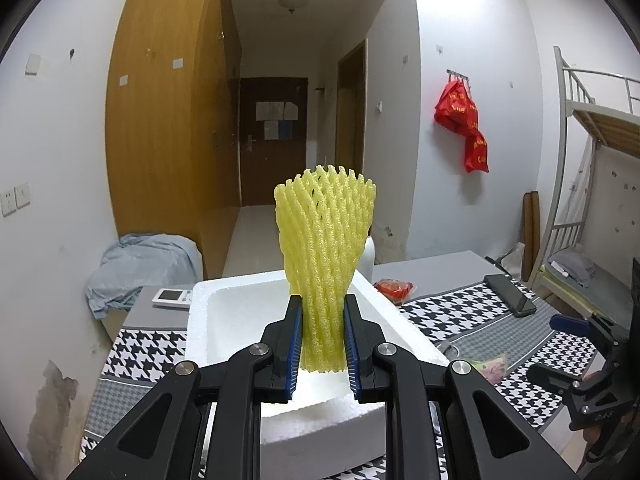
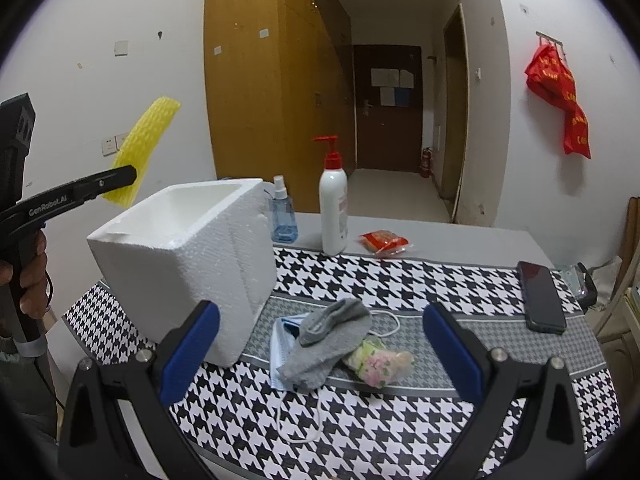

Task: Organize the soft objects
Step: 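Open the left gripper to drop the yellow net into the box, then move the left gripper down toward the grey sock on the table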

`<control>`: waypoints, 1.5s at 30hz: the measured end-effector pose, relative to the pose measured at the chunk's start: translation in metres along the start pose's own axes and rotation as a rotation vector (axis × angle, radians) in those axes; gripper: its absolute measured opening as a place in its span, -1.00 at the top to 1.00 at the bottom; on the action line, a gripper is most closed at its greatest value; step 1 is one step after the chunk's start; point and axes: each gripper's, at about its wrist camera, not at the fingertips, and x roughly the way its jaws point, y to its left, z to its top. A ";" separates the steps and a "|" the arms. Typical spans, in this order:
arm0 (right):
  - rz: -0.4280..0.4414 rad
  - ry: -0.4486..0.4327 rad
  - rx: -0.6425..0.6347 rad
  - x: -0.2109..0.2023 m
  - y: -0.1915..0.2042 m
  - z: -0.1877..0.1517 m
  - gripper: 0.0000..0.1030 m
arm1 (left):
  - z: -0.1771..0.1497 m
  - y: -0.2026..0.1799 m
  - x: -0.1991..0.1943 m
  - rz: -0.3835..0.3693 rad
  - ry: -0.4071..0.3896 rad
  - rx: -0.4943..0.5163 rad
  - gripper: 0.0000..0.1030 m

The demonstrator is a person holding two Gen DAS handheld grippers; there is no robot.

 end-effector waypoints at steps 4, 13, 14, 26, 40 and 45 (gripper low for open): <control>-0.011 0.005 0.010 0.000 -0.005 -0.002 -0.99 | 0.002 -0.001 0.007 0.003 0.018 -0.004 0.60; -0.024 0.014 0.028 0.002 -0.013 -0.007 -0.99 | 0.004 -0.002 0.015 0.041 0.021 -0.011 -0.06; -0.024 0.015 0.031 0.002 -0.014 -0.007 -0.99 | 0.004 -0.001 0.014 0.046 0.017 -0.015 -0.19; -0.032 0.013 0.035 -0.002 -0.015 -0.007 -0.99 | 0.001 -0.001 0.000 0.060 -0.052 -0.058 -0.98; -0.033 -0.013 0.029 -0.022 -0.011 -0.007 -0.99 | -0.010 -0.021 -0.025 0.027 -0.068 -0.022 -0.98; -0.032 -0.022 0.027 -0.031 -0.011 -0.010 -0.99 | -0.014 -0.031 -0.034 0.006 -0.071 -0.009 -0.98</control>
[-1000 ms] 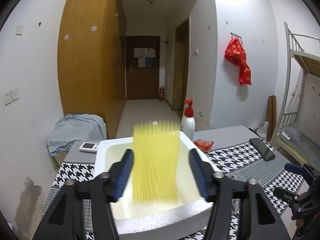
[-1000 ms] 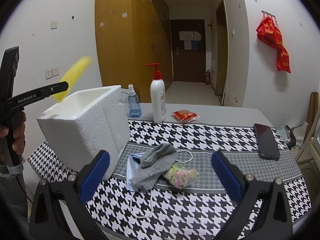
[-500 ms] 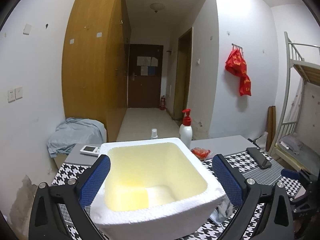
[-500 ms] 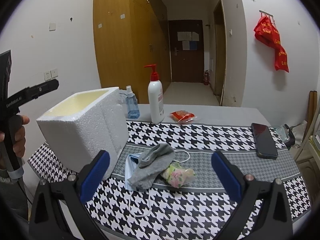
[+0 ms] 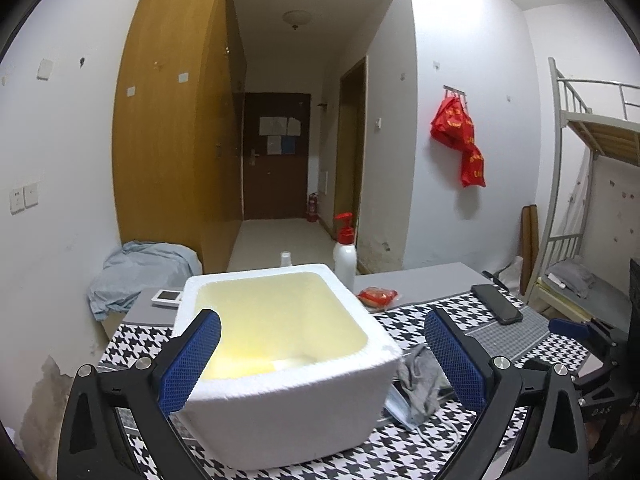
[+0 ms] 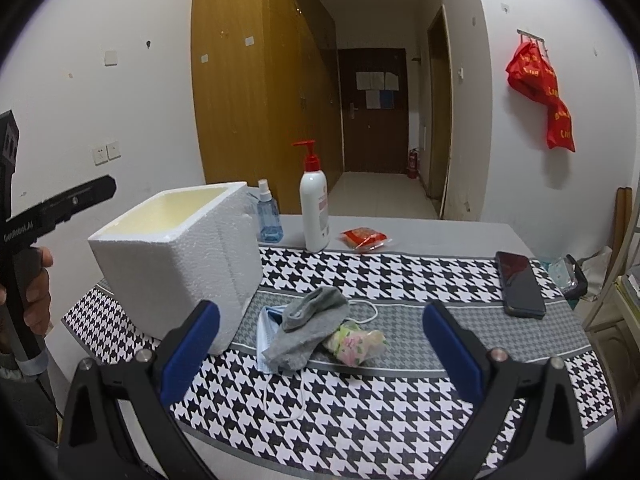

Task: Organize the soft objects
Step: 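Move the left gripper down toward the grey sock on the table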

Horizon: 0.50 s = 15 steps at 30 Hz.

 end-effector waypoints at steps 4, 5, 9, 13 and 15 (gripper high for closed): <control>0.001 -0.007 -0.003 -0.007 0.000 -0.002 -0.99 | -0.003 -0.008 -0.009 -0.002 -0.014 0.015 -0.98; -0.001 -0.008 -0.003 -0.009 0.000 -0.002 -0.99 | -0.004 -0.010 -0.010 0.000 -0.014 0.018 -0.98; -0.002 -0.016 -0.005 -0.016 -0.001 -0.004 -0.99 | -0.008 -0.015 -0.014 -0.013 -0.011 0.019 -0.98; -0.005 -0.021 -0.010 -0.024 -0.002 -0.006 -0.99 | -0.012 -0.018 -0.018 -0.026 -0.014 0.012 -0.98; -0.005 -0.024 -0.011 -0.026 -0.002 -0.008 -0.99 | -0.014 -0.020 -0.019 -0.042 -0.015 0.011 -0.98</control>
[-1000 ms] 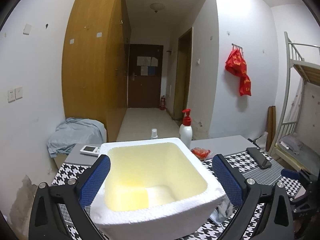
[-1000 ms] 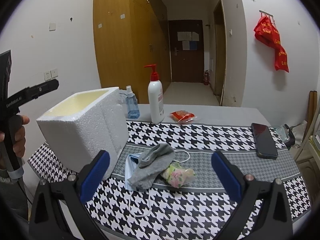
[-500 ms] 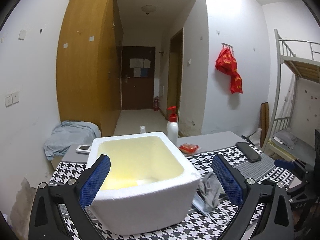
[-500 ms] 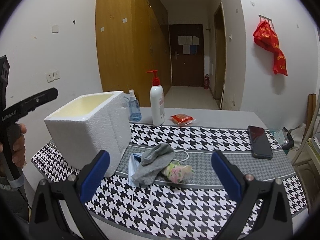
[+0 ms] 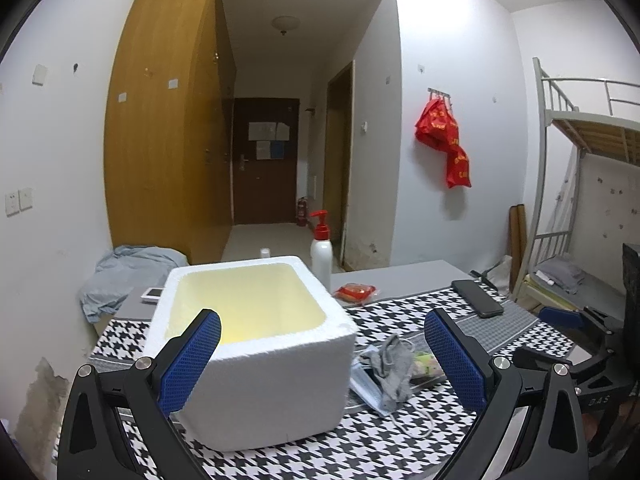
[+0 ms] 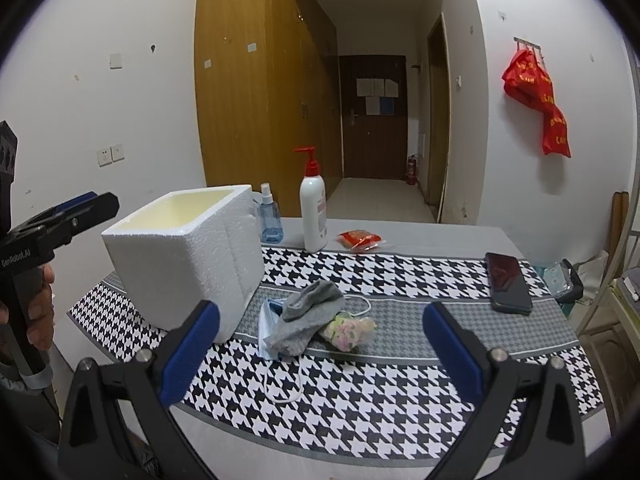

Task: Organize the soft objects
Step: 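Move the left gripper down toward the grey sock on the table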

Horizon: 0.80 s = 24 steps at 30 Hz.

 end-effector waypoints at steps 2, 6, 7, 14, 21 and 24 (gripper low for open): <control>0.001 -0.001 0.000 -0.003 0.000 -0.002 -0.99 | -0.003 -0.004 -0.002 -0.007 -0.011 0.002 -0.98; 0.003 -0.006 0.006 -0.005 -0.002 -0.007 -0.99 | -0.010 -0.015 -0.007 -0.029 -0.027 0.021 -0.98; 0.004 -0.005 0.009 -0.005 -0.003 -0.008 -0.99 | -0.011 -0.017 -0.007 -0.038 -0.031 0.026 -0.98; 0.003 0.004 0.025 -0.005 -0.007 -0.015 -0.99 | -0.025 -0.035 -0.009 -0.079 -0.036 0.068 -0.98; 0.000 0.008 0.025 -0.007 -0.009 -0.021 -0.99 | -0.036 -0.047 -0.005 -0.119 -0.023 0.085 -0.98; -0.008 0.015 0.026 -0.007 -0.011 -0.026 -0.99 | -0.041 -0.052 -0.002 -0.139 -0.011 0.086 -0.98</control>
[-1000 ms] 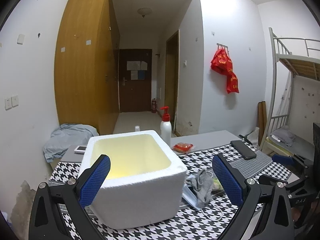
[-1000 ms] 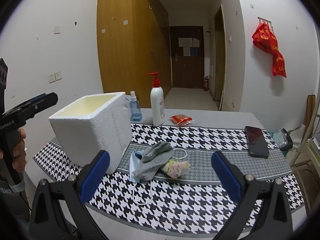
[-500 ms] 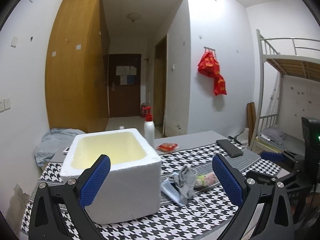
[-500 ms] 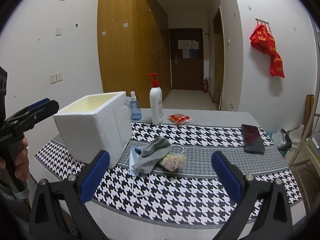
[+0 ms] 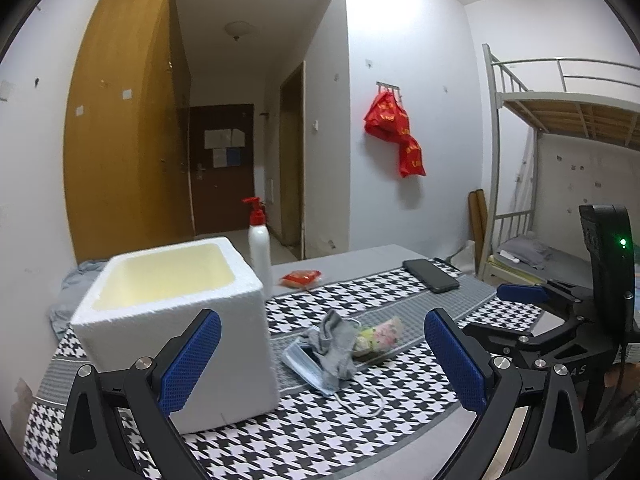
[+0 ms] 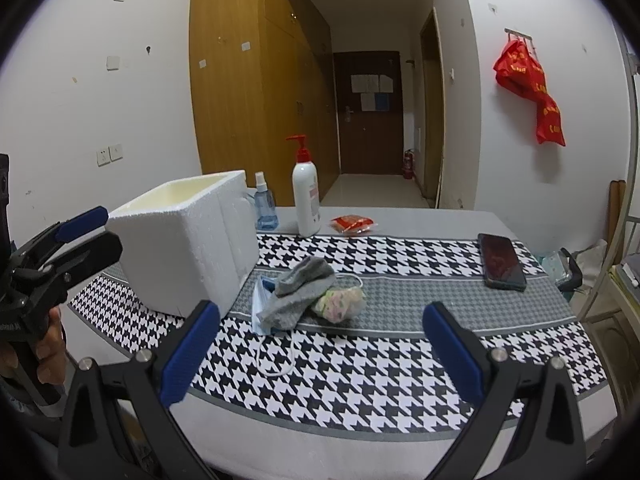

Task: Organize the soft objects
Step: 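Move the left gripper down toward the grey sock on the table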

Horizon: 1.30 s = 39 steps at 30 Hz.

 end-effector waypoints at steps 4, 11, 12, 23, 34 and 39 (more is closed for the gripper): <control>-0.012 0.012 0.008 0.000 -0.004 -0.006 -0.99 | -0.005 -0.007 0.005 -0.023 0.013 0.008 -0.98; -0.040 0.030 0.025 0.002 -0.012 -0.012 -0.99 | -0.009 -0.021 0.018 -0.067 0.043 0.023 -0.98; -0.043 0.032 0.027 0.002 -0.013 -0.013 -0.99 | -0.010 -0.022 0.020 -0.071 0.048 0.024 -0.98; -0.070 0.055 0.066 0.006 -0.031 -0.020 -0.99 | -0.014 -0.035 0.049 -0.119 0.117 0.037 -0.97; -0.062 0.077 0.113 0.019 -0.055 -0.028 -0.99 | -0.020 -0.042 0.086 -0.117 0.206 0.036 -0.85; -0.048 0.089 0.126 0.028 -0.064 -0.031 -0.99 | -0.022 -0.039 0.105 -0.090 0.255 0.016 -0.76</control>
